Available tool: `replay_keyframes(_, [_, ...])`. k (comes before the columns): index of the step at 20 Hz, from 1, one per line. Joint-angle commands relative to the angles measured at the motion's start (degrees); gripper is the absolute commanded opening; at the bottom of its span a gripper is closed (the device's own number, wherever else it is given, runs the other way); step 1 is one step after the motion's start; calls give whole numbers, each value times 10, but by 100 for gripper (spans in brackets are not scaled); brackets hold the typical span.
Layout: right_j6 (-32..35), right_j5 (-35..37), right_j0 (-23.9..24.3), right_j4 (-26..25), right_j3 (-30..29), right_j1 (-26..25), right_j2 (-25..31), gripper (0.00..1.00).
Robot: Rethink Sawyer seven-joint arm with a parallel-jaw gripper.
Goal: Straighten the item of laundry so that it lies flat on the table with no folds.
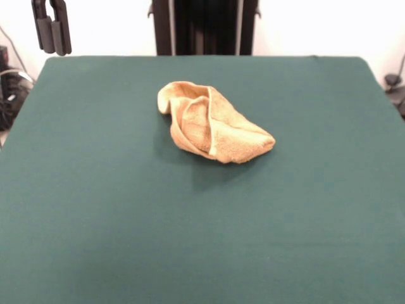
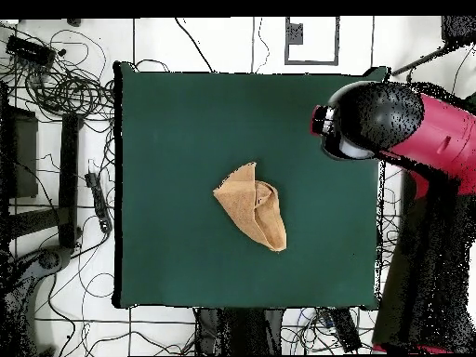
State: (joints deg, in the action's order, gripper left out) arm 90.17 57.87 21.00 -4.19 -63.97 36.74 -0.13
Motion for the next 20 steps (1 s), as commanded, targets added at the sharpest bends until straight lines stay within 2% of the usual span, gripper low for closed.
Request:
replay_keyframes(1, [46, 34, -31, 12, -63, -14, 44, 0])
replay_keyframes(11, [70, 16, -44, 26, -72, -14, 43, 0])
replay_keyframes(20, [80, 14, -61, 17, -64, -17, 34, 0])
